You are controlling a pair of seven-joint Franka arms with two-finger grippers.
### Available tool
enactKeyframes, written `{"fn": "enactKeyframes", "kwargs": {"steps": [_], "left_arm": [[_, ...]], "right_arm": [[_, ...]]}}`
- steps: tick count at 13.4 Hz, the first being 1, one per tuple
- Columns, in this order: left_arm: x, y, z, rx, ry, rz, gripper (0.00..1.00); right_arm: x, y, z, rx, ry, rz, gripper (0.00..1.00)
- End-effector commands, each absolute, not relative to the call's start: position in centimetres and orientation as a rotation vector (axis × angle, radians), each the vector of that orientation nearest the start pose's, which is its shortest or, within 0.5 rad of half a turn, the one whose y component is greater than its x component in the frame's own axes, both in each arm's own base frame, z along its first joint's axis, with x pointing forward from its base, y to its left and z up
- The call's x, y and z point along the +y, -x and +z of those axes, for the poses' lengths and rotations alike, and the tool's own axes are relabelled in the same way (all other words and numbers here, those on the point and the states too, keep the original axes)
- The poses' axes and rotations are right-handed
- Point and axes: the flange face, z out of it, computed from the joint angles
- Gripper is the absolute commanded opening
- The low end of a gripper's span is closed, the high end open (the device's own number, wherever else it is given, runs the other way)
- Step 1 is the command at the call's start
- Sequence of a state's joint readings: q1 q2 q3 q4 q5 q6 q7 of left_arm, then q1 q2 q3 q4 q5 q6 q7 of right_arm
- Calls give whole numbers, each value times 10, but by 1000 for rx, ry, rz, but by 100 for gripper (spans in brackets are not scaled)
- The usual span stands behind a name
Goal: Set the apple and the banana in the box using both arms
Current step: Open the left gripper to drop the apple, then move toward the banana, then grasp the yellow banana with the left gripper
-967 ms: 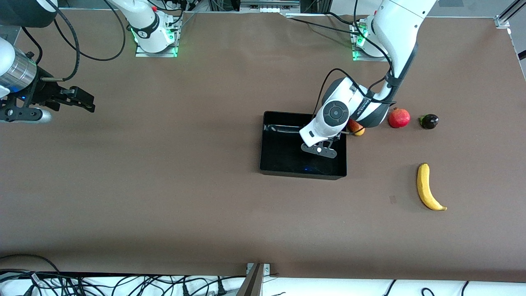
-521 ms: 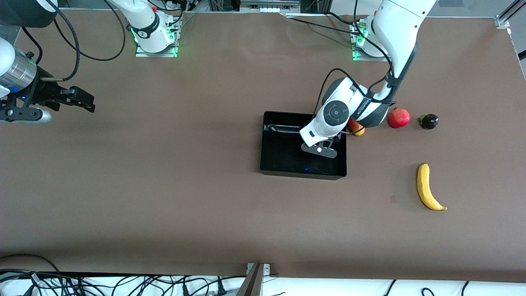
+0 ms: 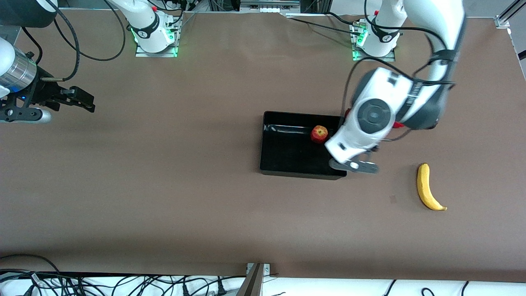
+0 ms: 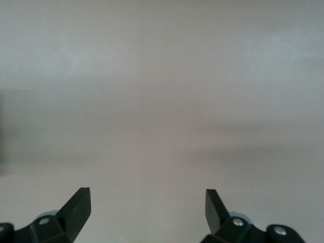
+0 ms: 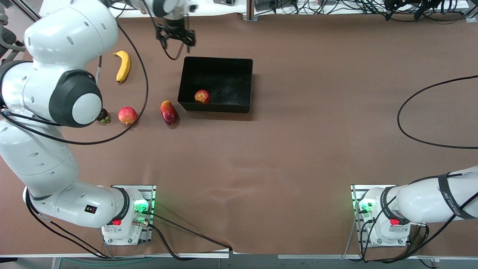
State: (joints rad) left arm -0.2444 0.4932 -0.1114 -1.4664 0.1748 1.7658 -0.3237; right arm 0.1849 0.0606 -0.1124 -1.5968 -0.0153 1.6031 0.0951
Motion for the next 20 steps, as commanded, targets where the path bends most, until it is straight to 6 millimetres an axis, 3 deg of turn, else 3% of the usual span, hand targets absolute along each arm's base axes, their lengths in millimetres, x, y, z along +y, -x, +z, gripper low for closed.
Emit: {"fn": "enactKeyframes", "kwargs": {"steps": [1,4,6,9,13,14,15,16,17,20], "left_arm": [[-102,-689,338,-5,2908,211,100],[12,-719,293,31,2934,77,100],[54,-728,260,111,2968,-23,100],[84,-727,220,78,2989,-66,100],[90,-705,179,-8,3067,54,100],[94,-703,176,-8,3068,64,87],[97,-701,175,52,3068,81,53],[97,-700,172,132,3069,95,13],[103,-698,170,143,3069,102,0],[101,-697,174,126,3082,127,0]], "right_arm": [[40,-573,584,34,3177,71,100],[40,-573,584,34,3177,71,100],[40,-573,584,34,3177,71,100],[40,-573,584,34,3177,71,100],[40,-573,584,34,3177,71,100],[40,-573,584,34,3177,71,100],[40,-573,584,34,3177,71,100],[40,-573,584,34,3177,71,100],[40,-573,584,34,3177,71,100],[40,-573,584,34,3177,71,100]]}}
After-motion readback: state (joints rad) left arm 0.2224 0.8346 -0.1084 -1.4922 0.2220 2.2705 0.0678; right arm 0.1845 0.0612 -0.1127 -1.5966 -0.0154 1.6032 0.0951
